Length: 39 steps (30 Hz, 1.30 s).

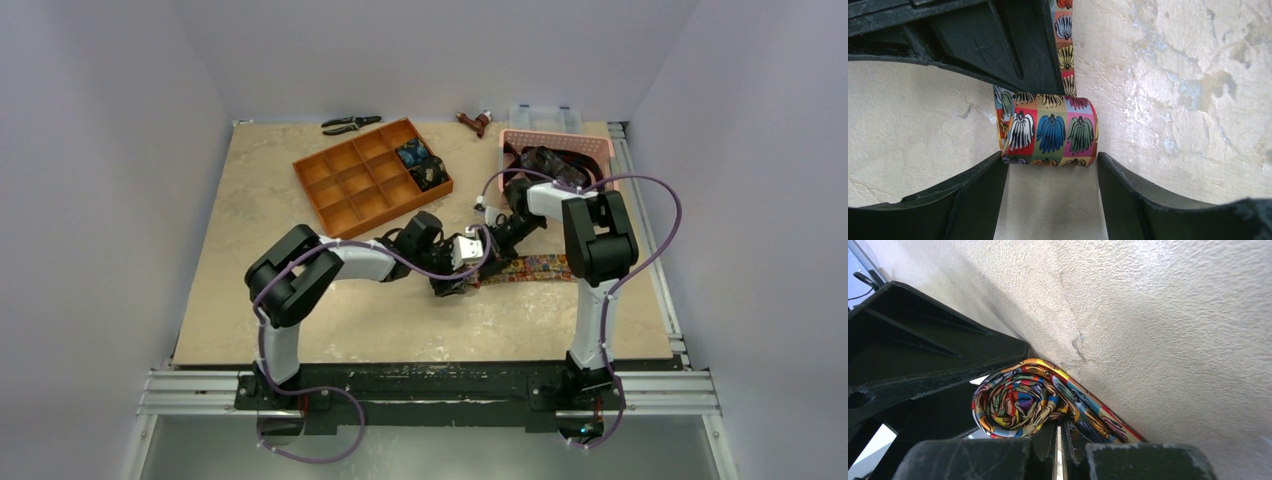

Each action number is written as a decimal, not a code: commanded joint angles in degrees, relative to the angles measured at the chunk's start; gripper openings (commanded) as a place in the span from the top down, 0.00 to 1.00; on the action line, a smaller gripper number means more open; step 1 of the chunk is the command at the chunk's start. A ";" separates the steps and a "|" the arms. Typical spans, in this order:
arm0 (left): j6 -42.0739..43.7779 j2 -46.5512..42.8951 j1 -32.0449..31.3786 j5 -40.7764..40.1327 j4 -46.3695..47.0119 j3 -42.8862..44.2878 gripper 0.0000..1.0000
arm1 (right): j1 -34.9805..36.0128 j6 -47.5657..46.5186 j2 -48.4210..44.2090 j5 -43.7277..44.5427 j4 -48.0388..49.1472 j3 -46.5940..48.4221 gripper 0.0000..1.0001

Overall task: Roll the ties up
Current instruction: Roll the tie at the center of the board.

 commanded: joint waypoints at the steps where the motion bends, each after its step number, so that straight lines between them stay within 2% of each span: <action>1: -5.52 1.27 -0.12 4.26 6.34 -0.74 0.35 | 0.04 -1.15 2.78 13.54 7.51 -0.09 1.00; 6: -4.59 2.88 -0.66 2.60 7.36 1.24 0.35 | 0.11 -0.65 3.71 13.89 6.84 0.77 1.00; 10: -2.24 2.36 -0.93 -2.10 3.16 3.55 0.35 | 0.17 -2.35 4.33 13.67 5.31 0.60 1.00; 15: 3.54 -1.31 -1.17 -2.83 -0.28 1.15 0.34 | 2.01 -7.45 5.60 11.04 1.25 1.43 1.00; 19: 6.02 -2.81 -1.20 -2.68 -0.74 -0.53 0.33 | 3.83 -8.06 6.12 8.80 0.55 1.38 1.00; 26: 4.97 -1.98 -1.51 -0.72 -0.07 0.69 0.34 | 4.94 -5.83 6.19 7.23 1.66 1.72 1.00; 33: 2.92 -0.85 -2.08 0.88 -1.69 2.17 0.39 | 4.90 -4.17 5.97 6.80 2.50 1.50 1.00; 39: -0.57 -0.82 -2.24 3.33 0.05 1.44 0.36 | 4.93 -2.86 5.83 6.62 3.37 1.07 1.00</action>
